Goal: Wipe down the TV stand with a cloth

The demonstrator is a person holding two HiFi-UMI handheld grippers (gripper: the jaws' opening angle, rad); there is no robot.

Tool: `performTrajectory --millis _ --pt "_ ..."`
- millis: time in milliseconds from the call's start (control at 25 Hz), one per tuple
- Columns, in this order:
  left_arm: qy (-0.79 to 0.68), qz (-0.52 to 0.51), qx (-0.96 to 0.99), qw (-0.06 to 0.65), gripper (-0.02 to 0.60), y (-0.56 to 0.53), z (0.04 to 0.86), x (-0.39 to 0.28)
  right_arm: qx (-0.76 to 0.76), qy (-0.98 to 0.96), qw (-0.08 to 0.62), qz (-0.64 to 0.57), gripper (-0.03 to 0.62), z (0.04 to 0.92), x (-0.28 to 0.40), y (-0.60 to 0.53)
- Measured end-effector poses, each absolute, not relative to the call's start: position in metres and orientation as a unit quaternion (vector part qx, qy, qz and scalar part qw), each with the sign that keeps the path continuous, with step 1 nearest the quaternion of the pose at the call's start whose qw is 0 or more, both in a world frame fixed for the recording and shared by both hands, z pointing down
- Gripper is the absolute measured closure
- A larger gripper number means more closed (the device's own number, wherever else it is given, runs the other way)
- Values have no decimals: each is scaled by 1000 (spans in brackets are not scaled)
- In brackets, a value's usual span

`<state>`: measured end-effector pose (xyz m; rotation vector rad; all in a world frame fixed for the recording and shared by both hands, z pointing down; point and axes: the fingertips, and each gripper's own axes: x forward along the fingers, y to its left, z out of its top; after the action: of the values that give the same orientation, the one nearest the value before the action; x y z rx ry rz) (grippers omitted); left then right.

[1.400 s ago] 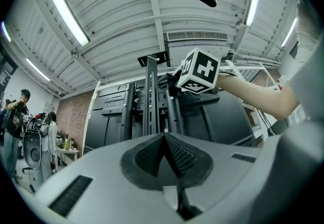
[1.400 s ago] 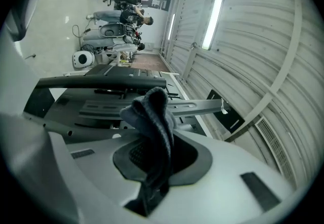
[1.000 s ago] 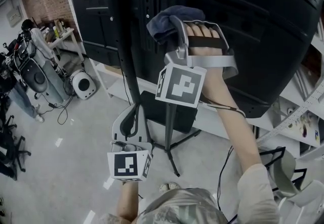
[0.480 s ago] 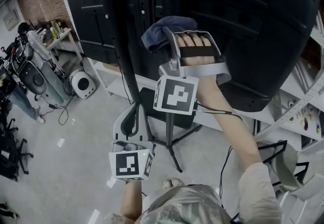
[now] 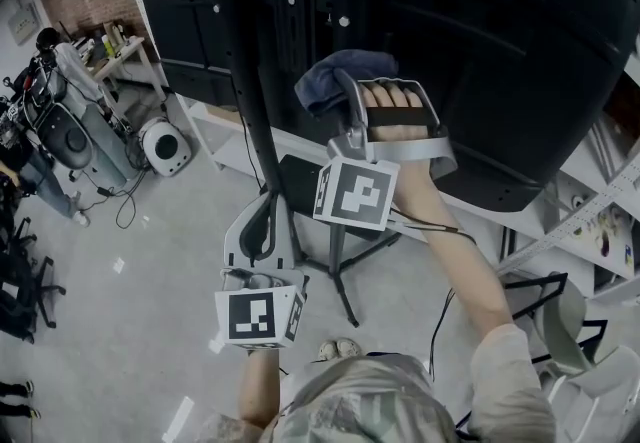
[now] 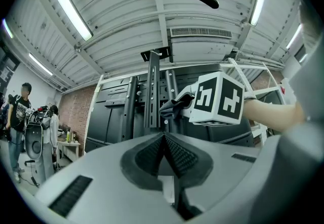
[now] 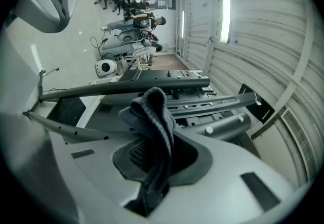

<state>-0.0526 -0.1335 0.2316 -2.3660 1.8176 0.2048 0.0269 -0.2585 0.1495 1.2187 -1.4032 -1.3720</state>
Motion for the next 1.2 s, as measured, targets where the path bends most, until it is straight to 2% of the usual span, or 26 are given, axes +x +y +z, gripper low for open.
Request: performTrajectory --millis 320,1200 --pt "605 65 -790 80 568 -133 237 -55 461 -574 433 -520 537 206 29 -258" --pt "617 63 -784 28 568 -150 284 -72 435 -655 460 -413 537 351 35 -257"
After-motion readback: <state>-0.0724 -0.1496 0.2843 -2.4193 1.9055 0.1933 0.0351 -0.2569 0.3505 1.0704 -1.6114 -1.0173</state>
